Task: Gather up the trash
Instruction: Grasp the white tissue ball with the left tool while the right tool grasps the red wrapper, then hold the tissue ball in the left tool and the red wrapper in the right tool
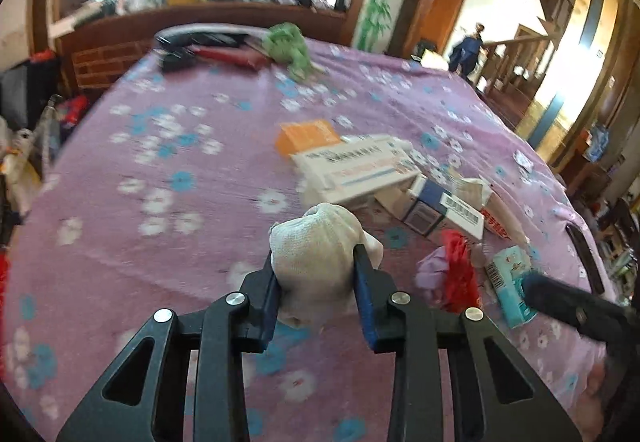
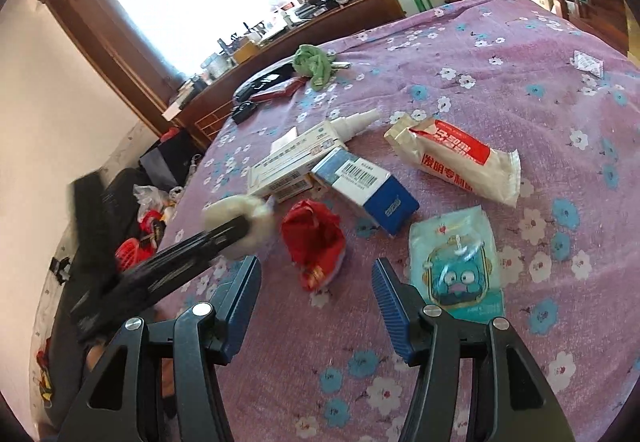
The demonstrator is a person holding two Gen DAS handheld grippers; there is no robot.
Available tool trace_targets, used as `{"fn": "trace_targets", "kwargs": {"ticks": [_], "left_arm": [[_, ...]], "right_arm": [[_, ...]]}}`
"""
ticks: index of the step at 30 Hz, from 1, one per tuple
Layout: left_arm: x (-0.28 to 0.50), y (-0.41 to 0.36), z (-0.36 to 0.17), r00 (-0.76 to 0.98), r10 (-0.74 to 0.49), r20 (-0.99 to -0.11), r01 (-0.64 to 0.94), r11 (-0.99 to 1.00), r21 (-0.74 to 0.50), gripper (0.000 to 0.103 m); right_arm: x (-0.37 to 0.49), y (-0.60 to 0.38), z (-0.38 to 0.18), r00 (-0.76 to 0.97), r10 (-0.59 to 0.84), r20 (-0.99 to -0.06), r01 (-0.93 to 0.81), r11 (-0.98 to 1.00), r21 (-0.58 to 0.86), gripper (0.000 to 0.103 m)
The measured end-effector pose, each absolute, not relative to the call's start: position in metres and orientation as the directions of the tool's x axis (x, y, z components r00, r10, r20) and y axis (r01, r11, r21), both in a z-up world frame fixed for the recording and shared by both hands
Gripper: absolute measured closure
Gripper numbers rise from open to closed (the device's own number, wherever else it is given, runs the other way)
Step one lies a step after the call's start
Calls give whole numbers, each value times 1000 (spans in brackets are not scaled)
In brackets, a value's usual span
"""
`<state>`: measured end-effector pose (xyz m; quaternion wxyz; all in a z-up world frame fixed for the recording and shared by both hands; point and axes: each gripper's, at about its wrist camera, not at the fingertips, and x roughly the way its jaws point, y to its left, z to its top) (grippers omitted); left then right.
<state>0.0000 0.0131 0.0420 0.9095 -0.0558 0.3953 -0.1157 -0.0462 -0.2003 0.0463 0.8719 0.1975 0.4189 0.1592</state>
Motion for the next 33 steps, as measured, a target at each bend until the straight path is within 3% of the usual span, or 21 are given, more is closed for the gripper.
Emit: {"fn": "trace_targets", "kwargs": {"ticks": [7,17,33], "left_arm": [[-41,52,45,744,-132,-655,64,990,-128,71],[-46,54,43,746,-159,-647,75,985,-155,71],[-59,50,47,782,-87,-618,22,993,-112,71]], "right_arm": [[-18,-179,25,561,380,-736,-83,910,407,39],[-10,-169,9,560,339,-756,-62,927,370,82],[-54,-141,28,629,385,-675,-220,921,320,84]]}}
